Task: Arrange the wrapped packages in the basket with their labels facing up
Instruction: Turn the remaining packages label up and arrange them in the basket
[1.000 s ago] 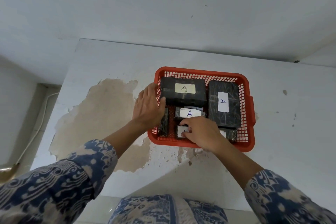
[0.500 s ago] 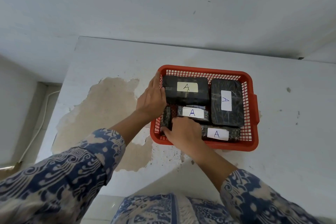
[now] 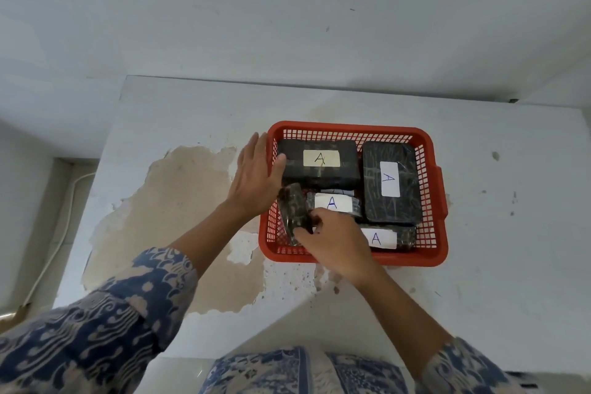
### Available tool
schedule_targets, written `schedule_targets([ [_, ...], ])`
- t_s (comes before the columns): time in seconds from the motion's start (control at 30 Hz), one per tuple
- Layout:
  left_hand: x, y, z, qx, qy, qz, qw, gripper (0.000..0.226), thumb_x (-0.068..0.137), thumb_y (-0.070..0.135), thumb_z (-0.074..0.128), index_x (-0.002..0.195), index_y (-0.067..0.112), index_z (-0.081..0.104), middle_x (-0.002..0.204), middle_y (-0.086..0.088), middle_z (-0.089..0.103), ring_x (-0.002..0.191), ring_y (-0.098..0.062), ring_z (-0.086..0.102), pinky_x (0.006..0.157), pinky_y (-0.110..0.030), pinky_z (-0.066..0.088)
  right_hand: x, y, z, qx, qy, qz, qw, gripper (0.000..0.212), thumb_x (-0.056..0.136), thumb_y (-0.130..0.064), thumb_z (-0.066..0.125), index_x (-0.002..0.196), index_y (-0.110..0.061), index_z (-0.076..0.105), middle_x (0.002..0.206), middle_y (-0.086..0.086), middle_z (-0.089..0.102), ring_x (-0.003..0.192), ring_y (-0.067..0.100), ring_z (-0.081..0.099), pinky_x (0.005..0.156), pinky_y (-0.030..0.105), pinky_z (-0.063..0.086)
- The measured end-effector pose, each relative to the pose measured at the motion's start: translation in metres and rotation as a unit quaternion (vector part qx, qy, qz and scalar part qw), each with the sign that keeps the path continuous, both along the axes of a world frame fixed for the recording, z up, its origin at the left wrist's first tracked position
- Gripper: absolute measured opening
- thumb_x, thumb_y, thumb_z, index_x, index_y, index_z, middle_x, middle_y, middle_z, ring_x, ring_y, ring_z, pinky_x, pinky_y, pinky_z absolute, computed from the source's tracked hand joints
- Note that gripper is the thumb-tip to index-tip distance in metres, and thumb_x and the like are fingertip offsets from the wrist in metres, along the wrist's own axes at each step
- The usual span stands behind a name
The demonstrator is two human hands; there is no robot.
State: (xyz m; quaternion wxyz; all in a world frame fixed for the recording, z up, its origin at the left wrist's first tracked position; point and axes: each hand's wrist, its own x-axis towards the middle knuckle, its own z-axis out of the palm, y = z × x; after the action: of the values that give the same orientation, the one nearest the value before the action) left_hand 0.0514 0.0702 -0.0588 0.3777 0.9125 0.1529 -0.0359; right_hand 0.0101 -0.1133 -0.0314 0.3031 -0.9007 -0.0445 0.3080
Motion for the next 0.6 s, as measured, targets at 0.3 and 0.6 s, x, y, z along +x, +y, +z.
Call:
schedule_targets([
  [0.3, -0.005, -0.011, 0.072, -0.309, 0.127, -0.14, 0.932, 0.034, 0.105, 0.038, 0.044, 0.138, 0.031, 0.049, 0.126, 0.009, 0.063, 0.111, -0.015, 0.065, 0.095, -0.039, 0.054, 0.006, -0.04, 0.032, 0.352, 0.251, -0.23, 0.872, 0.028, 0.099, -0.026, 0.044, 0.09, -0.009, 0.064, 0.064, -0.001, 0.057, 0.055, 0.013, 0.046, 0.054, 0.03, 0.034],
  [0.6, -0.007, -0.011, 0.081, -0.376, 0.133, -0.147, 0.905, 0.024, 0.101, 0.028, 0.056, 0.124, 0.027, 0.06, 0.106, 0.011, 0.074, 0.102, -0.01, 0.07, 0.074, -0.026, 0.057, 0.0, -0.035, 0.035, 0.431, 0.285, -0.23, 0.825, 0.04, 0.103, -0.03, 0.031, 0.104, -0.009, 0.065, 0.076, 0.005, 0.06, 0.064, 0.016, 0.051, 0.063, 0.035, 0.04],
])
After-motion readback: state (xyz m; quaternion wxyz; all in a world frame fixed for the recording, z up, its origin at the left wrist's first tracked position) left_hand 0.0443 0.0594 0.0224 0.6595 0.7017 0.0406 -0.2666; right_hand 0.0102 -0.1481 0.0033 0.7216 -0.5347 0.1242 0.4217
